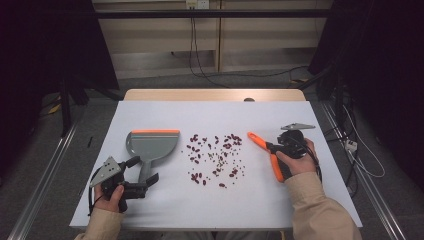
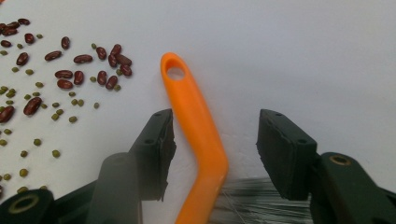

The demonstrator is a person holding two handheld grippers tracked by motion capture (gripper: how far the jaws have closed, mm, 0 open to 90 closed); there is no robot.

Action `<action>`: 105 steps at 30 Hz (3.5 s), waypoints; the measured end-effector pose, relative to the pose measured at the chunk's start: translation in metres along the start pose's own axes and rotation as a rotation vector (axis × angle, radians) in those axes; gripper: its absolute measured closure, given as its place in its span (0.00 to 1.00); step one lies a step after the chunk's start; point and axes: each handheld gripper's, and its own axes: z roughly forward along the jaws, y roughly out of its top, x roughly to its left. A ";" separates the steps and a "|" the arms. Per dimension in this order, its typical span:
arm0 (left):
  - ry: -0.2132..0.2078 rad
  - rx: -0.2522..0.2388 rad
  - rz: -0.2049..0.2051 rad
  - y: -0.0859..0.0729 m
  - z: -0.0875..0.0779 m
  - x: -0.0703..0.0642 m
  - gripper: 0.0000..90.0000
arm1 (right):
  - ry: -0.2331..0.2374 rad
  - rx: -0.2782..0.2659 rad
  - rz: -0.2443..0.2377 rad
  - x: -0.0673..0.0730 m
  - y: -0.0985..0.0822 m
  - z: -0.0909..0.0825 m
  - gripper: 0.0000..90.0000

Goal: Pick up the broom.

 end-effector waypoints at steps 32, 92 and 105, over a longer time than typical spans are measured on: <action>-0.002 0.006 0.005 0.000 0.000 0.001 0.04 | 0.009 0.197 0.011 -0.002 -0.002 0.021 0.69; 0.015 -0.085 0.027 0.043 0.004 -0.005 0.03 | 0.221 -0.384 0.191 -0.020 0.007 -0.051 0.79; -0.041 -0.091 0.036 0.062 0.032 -0.017 0.03 | 0.246 -0.437 0.172 -0.004 0.025 -0.055 0.79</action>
